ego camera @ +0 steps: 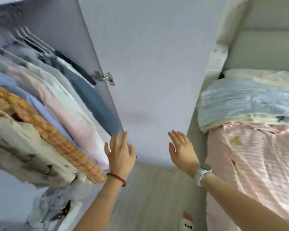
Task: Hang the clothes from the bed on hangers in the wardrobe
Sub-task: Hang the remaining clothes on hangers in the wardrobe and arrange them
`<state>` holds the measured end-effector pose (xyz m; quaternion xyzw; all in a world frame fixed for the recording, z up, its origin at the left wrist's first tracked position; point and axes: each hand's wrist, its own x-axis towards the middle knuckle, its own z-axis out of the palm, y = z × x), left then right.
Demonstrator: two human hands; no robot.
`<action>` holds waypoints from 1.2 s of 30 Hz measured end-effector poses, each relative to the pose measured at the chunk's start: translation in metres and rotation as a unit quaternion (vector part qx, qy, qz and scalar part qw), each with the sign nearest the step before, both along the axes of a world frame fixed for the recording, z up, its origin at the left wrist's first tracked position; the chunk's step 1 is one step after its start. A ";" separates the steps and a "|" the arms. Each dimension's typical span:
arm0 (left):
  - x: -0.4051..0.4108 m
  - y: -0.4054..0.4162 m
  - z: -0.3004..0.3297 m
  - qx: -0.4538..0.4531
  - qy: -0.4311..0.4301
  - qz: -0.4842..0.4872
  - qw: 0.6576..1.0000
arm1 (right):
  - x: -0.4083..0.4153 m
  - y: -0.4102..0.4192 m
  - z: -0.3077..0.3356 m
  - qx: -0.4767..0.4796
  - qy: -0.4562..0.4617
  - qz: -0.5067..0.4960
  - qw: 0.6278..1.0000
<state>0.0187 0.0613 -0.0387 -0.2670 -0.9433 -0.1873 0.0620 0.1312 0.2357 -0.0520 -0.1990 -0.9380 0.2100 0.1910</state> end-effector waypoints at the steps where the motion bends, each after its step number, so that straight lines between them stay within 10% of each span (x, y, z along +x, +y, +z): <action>1: 0.014 0.029 -0.006 -0.011 -0.012 -0.049 0.999 | 0.030 0.018 -0.008 -0.008 -0.012 -0.041 0.999; 9: 0.190 0.231 -0.047 -0.070 -0.073 -0.382 0.918 | 0.283 0.097 -0.068 -0.104 -0.065 -0.369 0.921; 18: 0.466 0.334 -0.104 -0.196 -0.139 -0.669 0.704 | 0.533 0.076 -0.132 -0.216 -0.060 -0.652 0.725; 28: 0.656 0.327 -0.172 -0.359 -0.060 -0.796 0.483 | 0.728 0.011 -0.187 -0.264 -0.066 -0.844 0.461; 36: 0.707 0.302 -0.223 -0.492 0.004 -0.794 0.356 | 0.851 -0.017 -0.223 -0.303 -0.117 -0.877 0.353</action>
